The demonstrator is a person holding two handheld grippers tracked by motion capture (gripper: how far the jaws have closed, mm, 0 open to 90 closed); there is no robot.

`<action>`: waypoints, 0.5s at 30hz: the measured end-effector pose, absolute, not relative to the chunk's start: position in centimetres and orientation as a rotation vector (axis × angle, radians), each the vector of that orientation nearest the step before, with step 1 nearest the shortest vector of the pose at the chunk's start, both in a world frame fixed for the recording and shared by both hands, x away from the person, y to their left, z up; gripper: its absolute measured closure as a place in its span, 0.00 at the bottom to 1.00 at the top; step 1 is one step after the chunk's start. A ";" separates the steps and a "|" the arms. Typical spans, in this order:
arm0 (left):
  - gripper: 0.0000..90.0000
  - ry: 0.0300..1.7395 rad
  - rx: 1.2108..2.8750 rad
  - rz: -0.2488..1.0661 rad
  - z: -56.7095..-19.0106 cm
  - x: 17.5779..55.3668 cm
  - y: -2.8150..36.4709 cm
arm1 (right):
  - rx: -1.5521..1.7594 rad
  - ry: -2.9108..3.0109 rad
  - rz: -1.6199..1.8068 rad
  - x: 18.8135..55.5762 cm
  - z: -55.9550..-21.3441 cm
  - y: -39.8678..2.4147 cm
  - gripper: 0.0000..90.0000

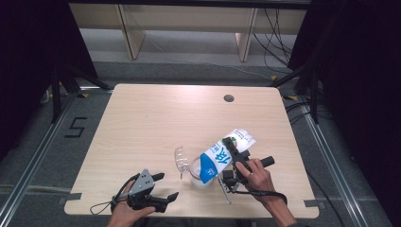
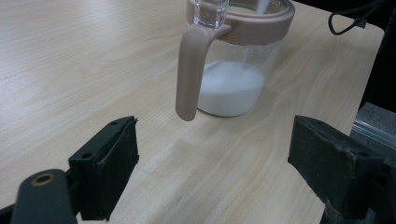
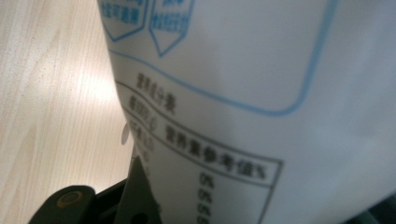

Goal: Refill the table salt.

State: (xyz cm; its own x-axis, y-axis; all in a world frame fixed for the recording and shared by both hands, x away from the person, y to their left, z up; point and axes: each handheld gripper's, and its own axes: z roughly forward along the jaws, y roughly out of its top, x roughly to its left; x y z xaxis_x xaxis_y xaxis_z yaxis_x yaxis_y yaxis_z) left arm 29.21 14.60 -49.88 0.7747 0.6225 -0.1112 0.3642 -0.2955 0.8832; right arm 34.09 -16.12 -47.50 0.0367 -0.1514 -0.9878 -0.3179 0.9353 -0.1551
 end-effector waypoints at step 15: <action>0.17 0.762 1.912 0.306 -49.9 29.1 14.6 | -0.360 1.544 0.155 34.0 -47.8 -16.1 0.72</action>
